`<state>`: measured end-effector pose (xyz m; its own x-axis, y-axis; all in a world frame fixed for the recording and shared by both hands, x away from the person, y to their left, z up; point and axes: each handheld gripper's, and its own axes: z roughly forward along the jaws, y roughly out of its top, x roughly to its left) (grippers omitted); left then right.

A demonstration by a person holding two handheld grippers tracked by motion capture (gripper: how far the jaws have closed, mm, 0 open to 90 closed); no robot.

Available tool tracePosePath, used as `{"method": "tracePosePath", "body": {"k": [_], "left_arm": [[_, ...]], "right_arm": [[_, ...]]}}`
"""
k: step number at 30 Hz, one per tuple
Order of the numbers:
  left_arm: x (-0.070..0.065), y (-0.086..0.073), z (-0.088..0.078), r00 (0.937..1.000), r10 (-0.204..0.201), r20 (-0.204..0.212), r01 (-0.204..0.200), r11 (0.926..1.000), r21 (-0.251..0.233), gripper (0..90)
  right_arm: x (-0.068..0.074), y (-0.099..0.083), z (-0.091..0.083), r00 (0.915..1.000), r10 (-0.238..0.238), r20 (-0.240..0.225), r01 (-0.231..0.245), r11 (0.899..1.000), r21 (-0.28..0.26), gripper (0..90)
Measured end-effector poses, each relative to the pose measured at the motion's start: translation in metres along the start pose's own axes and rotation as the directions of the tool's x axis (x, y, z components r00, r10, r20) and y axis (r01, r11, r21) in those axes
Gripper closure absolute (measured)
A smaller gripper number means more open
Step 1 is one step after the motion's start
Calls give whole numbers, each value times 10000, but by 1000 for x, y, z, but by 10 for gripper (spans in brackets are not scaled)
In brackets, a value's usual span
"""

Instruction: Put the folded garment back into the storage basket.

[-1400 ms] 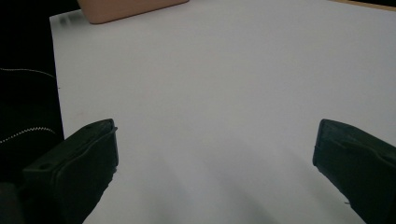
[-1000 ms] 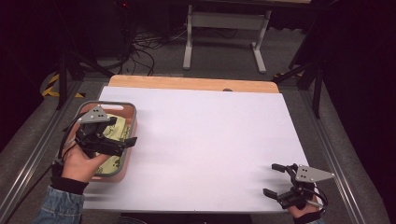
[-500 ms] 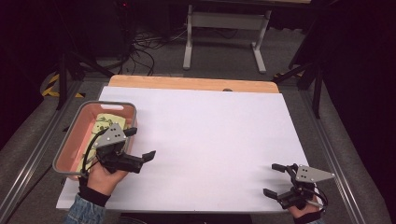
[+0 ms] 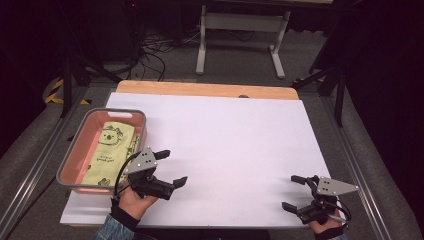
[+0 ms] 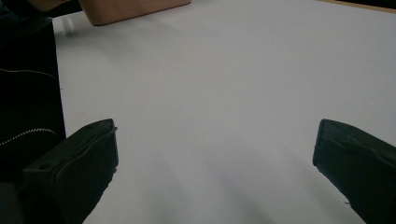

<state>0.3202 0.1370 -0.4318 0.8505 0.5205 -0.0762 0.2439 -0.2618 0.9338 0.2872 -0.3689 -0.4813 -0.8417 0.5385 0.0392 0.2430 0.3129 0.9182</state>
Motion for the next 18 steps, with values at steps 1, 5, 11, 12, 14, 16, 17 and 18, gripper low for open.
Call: {"method": "tracePosePath", "body": {"k": [1,5,11,12,14,16,17,18], "left_arm": [[-1,-2,2,10000,-14,52,14,10000,-25,10],[-5,-8,10,10000,-7,90,6,10000,94,11],[-8,-21,20,10000,-15,70,14,10000,95,10],[-8,-23,21,10000,-8,38,8,10000,76,9],[-6,-31,24,9999,-61,-81,61,10000,-8,9],[-4,-35,25,9999,-95,-101,95,9999,44,8],[-4,-38,26,9998,-107,-148,108,9999,87,7],[-3,-40,27,9998,-60,-206,64,9998,165,8]], "right_arm": [[0,0,0,10000,2,-2,-2,10000,-8,5],[0,0,0,10000,2,-3,-2,10000,-15,5],[0,0,-1,10000,-1,8,1,10000,-36,5],[0,0,-1,10000,-2,4,2,10000,-47,5],[0,0,-1,10000,-7,-16,7,10000,-91,5],[0,0,-2,10000,-15,-7,15,9999,-121,5],[-1,0,-2,10000,-10,-3,10,9999,-128,5],[-1,0,-2,10000,-11,-7,11,9999,-139,5]]}}
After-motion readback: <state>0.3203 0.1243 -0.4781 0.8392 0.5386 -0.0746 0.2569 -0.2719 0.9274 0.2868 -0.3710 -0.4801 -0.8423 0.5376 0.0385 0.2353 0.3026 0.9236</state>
